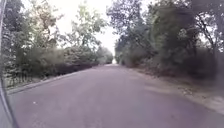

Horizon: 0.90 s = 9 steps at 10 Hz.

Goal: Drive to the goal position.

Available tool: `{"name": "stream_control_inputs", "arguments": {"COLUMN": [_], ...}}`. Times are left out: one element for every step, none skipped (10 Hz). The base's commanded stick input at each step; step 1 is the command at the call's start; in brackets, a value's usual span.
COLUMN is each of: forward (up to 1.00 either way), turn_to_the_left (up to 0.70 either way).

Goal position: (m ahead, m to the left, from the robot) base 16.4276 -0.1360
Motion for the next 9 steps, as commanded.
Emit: {"name": "stream_control_inputs", "arguments": {"forward": [0.70, 0.70, 0.70, 0.70, 0.70, 0.70, 0.70, 0.70, 0.70], "turn_to_the_left": [0.00, 0.00, 0.00, 0.00, 0.00, 0.00, 0.00, 0.00, 0.00]}}
